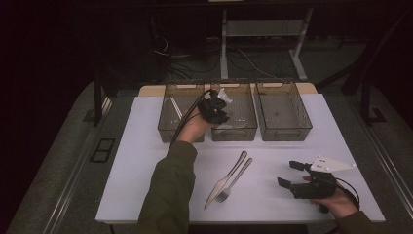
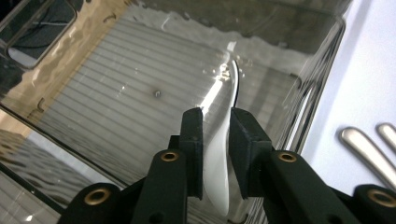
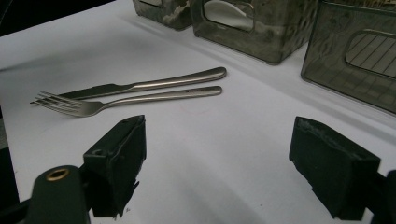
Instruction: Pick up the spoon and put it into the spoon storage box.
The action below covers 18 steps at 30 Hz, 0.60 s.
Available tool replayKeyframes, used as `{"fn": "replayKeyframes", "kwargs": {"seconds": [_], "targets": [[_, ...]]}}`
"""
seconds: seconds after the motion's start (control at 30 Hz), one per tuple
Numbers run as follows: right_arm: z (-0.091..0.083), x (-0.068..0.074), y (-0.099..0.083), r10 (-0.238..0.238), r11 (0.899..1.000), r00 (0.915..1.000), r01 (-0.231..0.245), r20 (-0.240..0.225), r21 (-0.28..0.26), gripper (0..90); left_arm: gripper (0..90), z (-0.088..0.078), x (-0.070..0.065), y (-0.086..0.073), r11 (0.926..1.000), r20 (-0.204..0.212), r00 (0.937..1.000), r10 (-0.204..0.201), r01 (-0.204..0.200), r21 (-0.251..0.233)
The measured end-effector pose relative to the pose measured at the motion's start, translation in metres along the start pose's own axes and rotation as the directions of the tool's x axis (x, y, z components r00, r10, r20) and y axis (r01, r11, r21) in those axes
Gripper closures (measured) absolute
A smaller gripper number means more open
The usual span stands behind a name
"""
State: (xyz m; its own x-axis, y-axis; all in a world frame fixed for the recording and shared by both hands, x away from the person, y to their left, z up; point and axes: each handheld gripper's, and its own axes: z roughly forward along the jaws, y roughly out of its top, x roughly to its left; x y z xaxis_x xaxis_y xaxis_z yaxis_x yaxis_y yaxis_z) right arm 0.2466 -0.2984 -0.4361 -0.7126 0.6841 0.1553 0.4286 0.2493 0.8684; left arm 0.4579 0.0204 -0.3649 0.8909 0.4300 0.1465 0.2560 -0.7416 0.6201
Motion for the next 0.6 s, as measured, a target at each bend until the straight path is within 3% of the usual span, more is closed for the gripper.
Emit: {"fn": "replayKeyframes", "kwargs": {"seconds": [0.23, 0.4, 0.43, 0.57, 0.6], "targets": [[0.000, 0.000, 0.000, 0.004, 1.000, 1.0000, -0.004, 0.001, 0.002, 19.0, 61.2, -0.005, -0.001, 0.000, 0.9963, 0.033, 0.9974, -0.064, 0.066, -0.055], [0.001, -0.001, 0.000, 0.010, 1.000, 0.9999, -0.010, 0.001, 0.002, 19.1, 53.6, -0.013, -0.004, -0.002, 0.9866, 0.073, 0.9913, -0.110, 0.118, -0.113], [0.001, -0.001, 0.000, 0.012, 1.000, 0.9999, -0.012, 0.002, 0.003, 19.0, 52.0, -0.014, -0.005, -0.002, 0.9818, 0.083, 0.9890, -0.122, 0.132, -0.136], [0.001, -0.002, 0.000, 0.015, 1.000, 0.9999, -0.015, 0.002, 0.002, 19.1, 45.1, -0.023, -0.010, -0.005, 0.9758, 0.100, 0.9870, -0.126, 0.141, -0.167], [0.001, -0.002, 0.000, 0.015, 1.000, 0.9999, -0.015, 0.003, 0.002, 19.1, 44.6, -0.026, -0.010, -0.007, 0.9777, 0.095, 0.9891, -0.113, 0.128, -0.167]]}}
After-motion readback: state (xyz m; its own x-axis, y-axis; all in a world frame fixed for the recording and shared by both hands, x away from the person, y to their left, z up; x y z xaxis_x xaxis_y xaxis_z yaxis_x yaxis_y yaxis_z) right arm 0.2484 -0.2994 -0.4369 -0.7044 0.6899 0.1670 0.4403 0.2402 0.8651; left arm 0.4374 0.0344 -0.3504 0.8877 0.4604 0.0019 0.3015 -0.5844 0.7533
